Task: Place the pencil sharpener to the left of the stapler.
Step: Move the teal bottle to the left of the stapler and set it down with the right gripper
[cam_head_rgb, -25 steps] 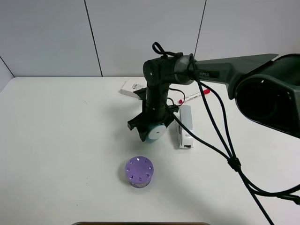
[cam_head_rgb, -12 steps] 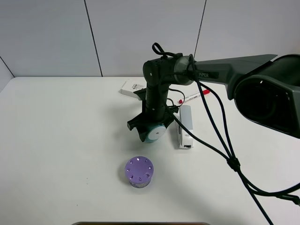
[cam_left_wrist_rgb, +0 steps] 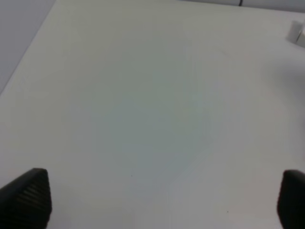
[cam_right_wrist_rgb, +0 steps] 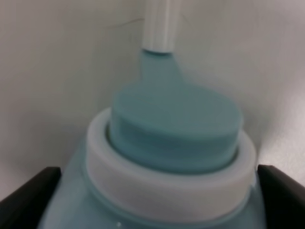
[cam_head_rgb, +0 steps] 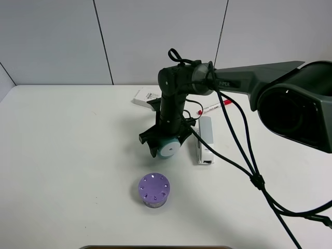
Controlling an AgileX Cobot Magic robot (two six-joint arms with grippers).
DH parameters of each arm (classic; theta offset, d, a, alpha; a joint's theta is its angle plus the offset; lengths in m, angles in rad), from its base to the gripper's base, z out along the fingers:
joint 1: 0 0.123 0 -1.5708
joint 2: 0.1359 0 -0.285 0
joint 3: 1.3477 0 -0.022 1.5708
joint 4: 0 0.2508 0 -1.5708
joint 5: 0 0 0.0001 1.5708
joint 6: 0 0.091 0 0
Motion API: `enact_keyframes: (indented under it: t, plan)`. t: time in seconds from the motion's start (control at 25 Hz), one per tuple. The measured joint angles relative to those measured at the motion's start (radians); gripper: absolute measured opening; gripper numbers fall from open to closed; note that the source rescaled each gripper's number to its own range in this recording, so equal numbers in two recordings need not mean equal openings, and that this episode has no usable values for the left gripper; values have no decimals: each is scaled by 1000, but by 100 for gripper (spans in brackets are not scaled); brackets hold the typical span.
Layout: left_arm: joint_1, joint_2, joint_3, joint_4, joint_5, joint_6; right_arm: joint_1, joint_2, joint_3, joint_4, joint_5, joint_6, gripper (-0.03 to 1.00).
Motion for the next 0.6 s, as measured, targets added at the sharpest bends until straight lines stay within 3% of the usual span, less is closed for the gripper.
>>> enact_keyframes:
  t: [0.6]
  plan:
    - [0, 0, 0, 0, 0, 0, 3, -99, -42, -5, 49, -8, 59]
